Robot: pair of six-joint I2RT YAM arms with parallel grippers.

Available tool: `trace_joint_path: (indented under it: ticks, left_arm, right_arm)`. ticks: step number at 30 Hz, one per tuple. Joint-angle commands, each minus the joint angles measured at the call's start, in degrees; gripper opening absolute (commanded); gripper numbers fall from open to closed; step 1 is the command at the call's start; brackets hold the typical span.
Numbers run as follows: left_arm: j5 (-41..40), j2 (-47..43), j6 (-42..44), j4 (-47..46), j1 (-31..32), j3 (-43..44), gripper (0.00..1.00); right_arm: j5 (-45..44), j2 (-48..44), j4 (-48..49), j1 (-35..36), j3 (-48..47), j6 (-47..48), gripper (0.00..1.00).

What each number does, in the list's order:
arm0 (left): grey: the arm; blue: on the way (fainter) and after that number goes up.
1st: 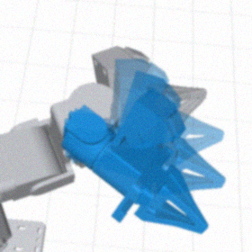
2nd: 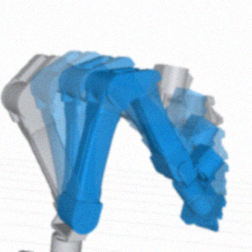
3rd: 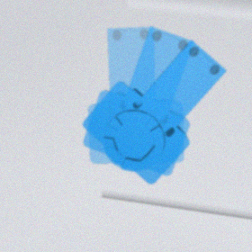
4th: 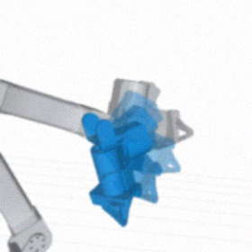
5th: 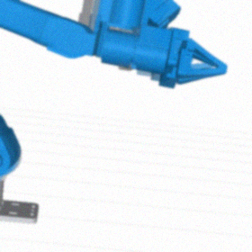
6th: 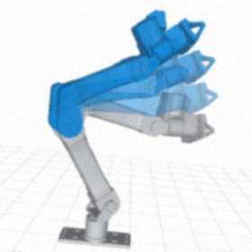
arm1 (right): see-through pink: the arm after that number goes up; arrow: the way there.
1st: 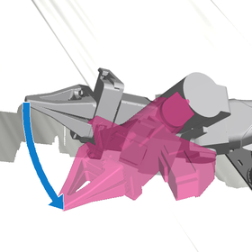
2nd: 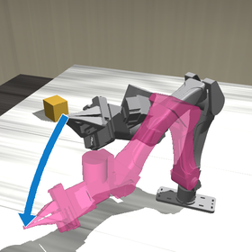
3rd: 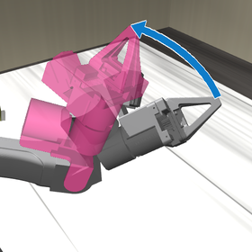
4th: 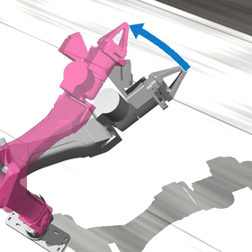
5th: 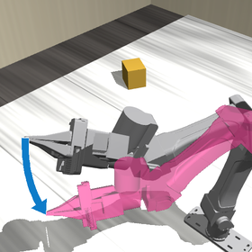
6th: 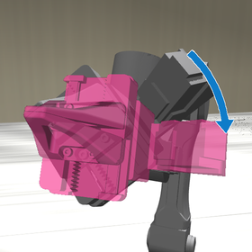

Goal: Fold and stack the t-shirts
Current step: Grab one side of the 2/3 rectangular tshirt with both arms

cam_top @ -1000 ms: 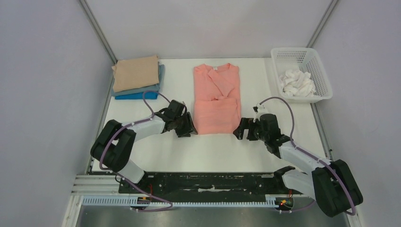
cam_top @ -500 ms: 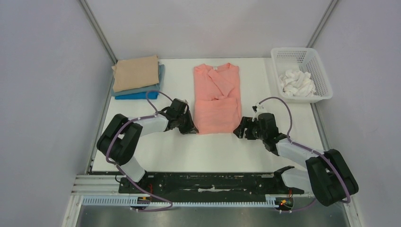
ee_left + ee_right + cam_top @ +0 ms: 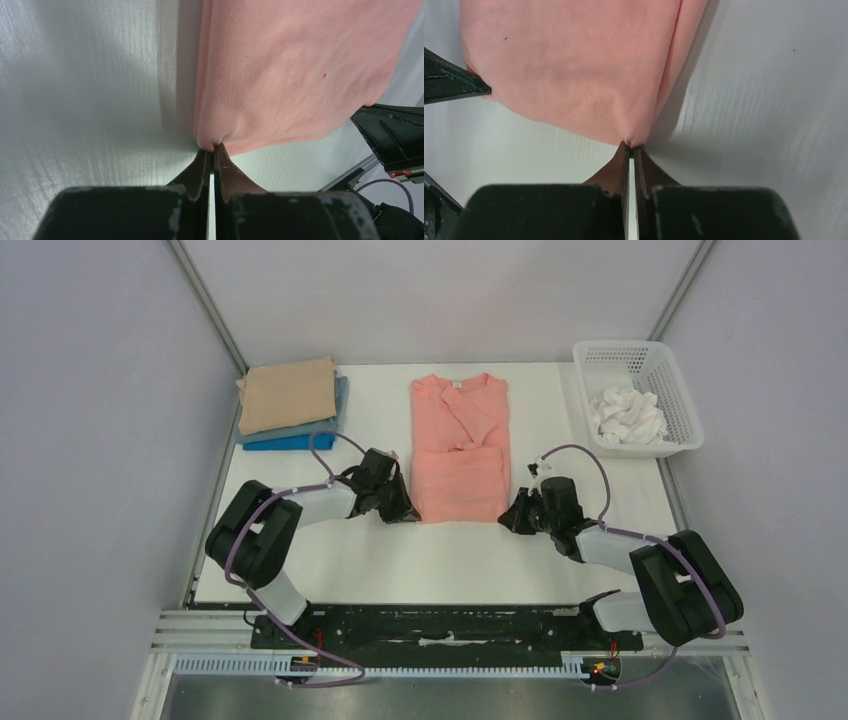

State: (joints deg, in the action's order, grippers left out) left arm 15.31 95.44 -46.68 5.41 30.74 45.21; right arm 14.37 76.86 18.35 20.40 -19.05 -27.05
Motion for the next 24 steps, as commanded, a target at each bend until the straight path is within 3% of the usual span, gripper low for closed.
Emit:
trace_joint_path:
  ticks: [1, 7, 12, 18, 24]
  left_arm:
    - [-4.84, -0.67, 0.62, 1.81, 0.52, -3.40, 0.02]
    - [-9.63, -12.93, -0.59, 4.43, 4.23, -13.76, 0.02]
    - [-12.83, -25.63, -5.61, 10.31, 13.38, -21.73, 0.02]
    - [-13.28, -45.66, -14.54, 18.14, 22.93, -27.83, 0.02]
    - [-13.91, -60.28, -14.09, 20.69, 26.82, -25.25, 0.02]
  right_arm:
    - [3.32, -0.87, -5.67, 0.08, 1.64, 2.90, 0.00]
    - [10.80, -9.90, -13.94, 0.46, 9.47, 6.15, 0.00]
    - [14.43, -24.17, -27.14, 1.97, 14.25, 8.21, 0.00]
    - [16.95, -43.83, -45.57, 5.47, 11.65, 7.32, 0.00]
    - [18.50, -53.14, -48.06, 5.79, 6.31, 6.78, 0.00]
